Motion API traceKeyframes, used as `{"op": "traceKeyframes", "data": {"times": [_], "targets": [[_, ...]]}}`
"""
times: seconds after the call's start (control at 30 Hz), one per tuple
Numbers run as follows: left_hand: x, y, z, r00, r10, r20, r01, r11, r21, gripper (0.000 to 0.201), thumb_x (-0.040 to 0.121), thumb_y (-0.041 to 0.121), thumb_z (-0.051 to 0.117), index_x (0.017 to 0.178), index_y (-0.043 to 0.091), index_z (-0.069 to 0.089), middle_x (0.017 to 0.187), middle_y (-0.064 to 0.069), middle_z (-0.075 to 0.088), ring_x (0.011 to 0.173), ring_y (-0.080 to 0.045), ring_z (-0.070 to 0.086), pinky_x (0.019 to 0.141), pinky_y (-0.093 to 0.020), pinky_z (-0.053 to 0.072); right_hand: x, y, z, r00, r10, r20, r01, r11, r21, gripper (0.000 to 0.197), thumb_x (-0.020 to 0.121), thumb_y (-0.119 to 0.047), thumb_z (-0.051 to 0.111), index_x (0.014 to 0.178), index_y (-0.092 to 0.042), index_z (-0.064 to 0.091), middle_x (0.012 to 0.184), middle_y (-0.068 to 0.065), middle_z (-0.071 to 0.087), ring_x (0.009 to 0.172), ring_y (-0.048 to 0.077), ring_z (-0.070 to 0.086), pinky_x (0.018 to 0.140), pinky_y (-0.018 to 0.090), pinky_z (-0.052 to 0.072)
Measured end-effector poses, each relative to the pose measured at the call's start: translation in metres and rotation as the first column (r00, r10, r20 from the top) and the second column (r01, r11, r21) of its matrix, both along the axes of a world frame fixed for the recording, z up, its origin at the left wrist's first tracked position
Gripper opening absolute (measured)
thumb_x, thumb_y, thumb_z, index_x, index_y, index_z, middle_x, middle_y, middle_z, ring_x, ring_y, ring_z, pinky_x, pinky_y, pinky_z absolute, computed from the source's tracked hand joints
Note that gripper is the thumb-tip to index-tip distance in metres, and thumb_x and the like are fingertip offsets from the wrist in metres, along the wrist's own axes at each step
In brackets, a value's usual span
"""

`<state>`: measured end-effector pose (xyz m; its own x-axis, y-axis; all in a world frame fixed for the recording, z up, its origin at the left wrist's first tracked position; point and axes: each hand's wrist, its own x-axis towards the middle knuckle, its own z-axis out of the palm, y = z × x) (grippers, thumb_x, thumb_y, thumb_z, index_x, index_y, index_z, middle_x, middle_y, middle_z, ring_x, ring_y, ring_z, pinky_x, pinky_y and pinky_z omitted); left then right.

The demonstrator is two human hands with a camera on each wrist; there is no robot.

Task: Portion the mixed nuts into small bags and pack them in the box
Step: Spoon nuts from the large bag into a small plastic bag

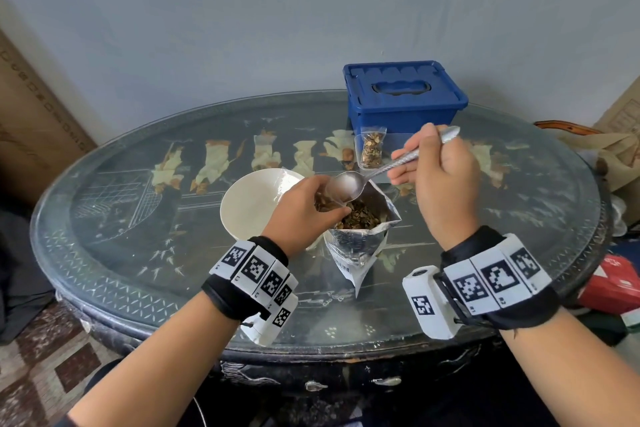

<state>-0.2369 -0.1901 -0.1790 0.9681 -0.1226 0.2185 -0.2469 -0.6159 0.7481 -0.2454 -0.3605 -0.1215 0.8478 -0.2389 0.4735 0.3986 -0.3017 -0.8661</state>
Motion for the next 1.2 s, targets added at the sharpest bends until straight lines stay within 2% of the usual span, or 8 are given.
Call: {"op": "traceKeyframes", "data": {"times": [0.2, 0.33, 0.57, 0.73, 0.83, 0.97, 1.1, 1.2], "targets": [[0.002, 0.0, -0.001, 1.0, 0.006, -0.016, -0.006, 1.0, -0.02, 0.047, 0.077, 0.026, 0.074, 0.118, 0.011, 0.056, 0.098, 0.004, 0.057, 0.088, -0.01, 0.053, 0.067, 0.0, 0.036, 0.0, 0.005, -0.004, 0.989, 0.063, 0.136, -0.041, 0.986, -0.163, 0.027, 0.099, -0.02, 0.034, 0.079, -0.013, 0.051, 0.072, -0.004, 0.061, 0.056, 0.011, 0.064, 0.051, 0.028, 0.055], [0.003, 0.0, 0.0, 1.0, 0.009, -0.027, -0.01, 0.999, -0.045, 0.046, 0.078, 0.027, 0.073, 0.118, 0.012, 0.056, 0.097, 0.004, 0.058, 0.086, -0.009, 0.053, 0.066, 0.001, 0.036, 0.0, -0.001, -0.001, 0.971, 0.083, 0.224, -0.041, 0.981, -0.189, 0.027, 0.098, -0.025, 0.033, 0.08, -0.017, 0.051, 0.071, -0.008, 0.061, 0.056, 0.011, 0.064, 0.053, 0.028, 0.055], [0.002, 0.002, -0.003, 0.999, 0.021, -0.03, -0.023, 0.997, -0.079, 0.045, 0.079, 0.027, 0.072, 0.118, 0.013, 0.056, 0.097, 0.006, 0.058, 0.085, -0.007, 0.052, 0.067, 0.002, 0.037, -0.001, -0.008, 0.004, 0.962, 0.071, 0.263, -0.026, 0.985, -0.171, 0.025, 0.098, -0.028, 0.032, 0.079, -0.029, 0.049, 0.07, 0.005, 0.063, 0.056, 0.012, 0.064, 0.053, 0.037, 0.055], [0.001, 0.001, -0.005, 1.0, 0.017, -0.005, -0.017, 0.994, -0.107, 0.042, 0.078, 0.025, 0.073, 0.116, 0.016, 0.057, 0.1, 0.005, 0.061, 0.087, -0.007, 0.054, 0.07, -0.003, 0.039, -0.004, 0.001, -0.003, 0.962, 0.141, 0.235, -0.094, 0.975, -0.199, 0.028, 0.098, -0.025, 0.033, 0.08, -0.017, 0.053, 0.071, 0.002, 0.064, 0.057, 0.008, 0.064, 0.051, 0.029, 0.055], [-0.001, 0.003, -0.005, 1.0, 0.019, -0.005, -0.019, 0.992, -0.124, 0.04, 0.078, 0.025, 0.073, 0.114, 0.017, 0.057, 0.099, 0.006, 0.061, 0.087, -0.005, 0.055, 0.071, -0.005, 0.041, -0.004, 0.001, -0.001, 0.966, 0.132, 0.223, -0.098, 0.983, -0.154, 0.026, 0.097, -0.028, 0.033, 0.079, -0.026, 0.051, 0.074, 0.001, 0.065, 0.057, 0.01, 0.065, 0.051, 0.026, 0.054], [-0.005, 0.008, -0.007, 0.999, 0.048, 0.003, -0.046, 0.978, -0.205, 0.032, 0.078, 0.021, 0.074, 0.103, 0.02, 0.055, 0.088, 0.016, 0.058, 0.08, 0.014, 0.054, 0.069, -0.002, 0.041, -0.003, -0.012, 0.002, 0.979, 0.027, 0.202, -0.031, 0.999, 0.021, 0.027, 0.1, -0.024, 0.033, 0.079, -0.022, 0.051, 0.078, 0.003, 0.065, 0.057, 0.011, 0.064, 0.053, 0.021, 0.052], [-0.007, 0.011, -0.014, 0.997, 0.077, 0.002, -0.075, 0.972, -0.221, 0.029, 0.076, 0.022, 0.075, 0.097, 0.02, 0.055, 0.085, 0.017, 0.058, 0.079, 0.015, 0.053, 0.068, -0.001, 0.04, -0.001, -0.019, -0.011, 0.993, -0.02, 0.115, 0.021, 1.0, -0.009, 0.026, 0.096, -0.034, 0.035, 0.078, -0.023, 0.052, 0.076, 0.004, 0.065, 0.056, 0.014, 0.064, 0.054, 0.029, 0.053], [-0.008, 0.012, -0.017, 0.996, 0.088, -0.01, -0.088, 0.973, -0.212, 0.028, 0.077, 0.022, 0.075, 0.096, 0.02, 0.054, 0.085, 0.014, 0.059, 0.08, 0.008, 0.054, 0.068, -0.004, 0.042, -0.002, -0.015, -0.031, 1.0, 0.009, -0.013, -0.01, 0.997, -0.081, 0.019, 0.098, -0.021, 0.041, 0.082, -0.027, 0.049, 0.076, 0.001, 0.066, 0.058, 0.014, 0.066, 0.056, 0.034, 0.056]]}}
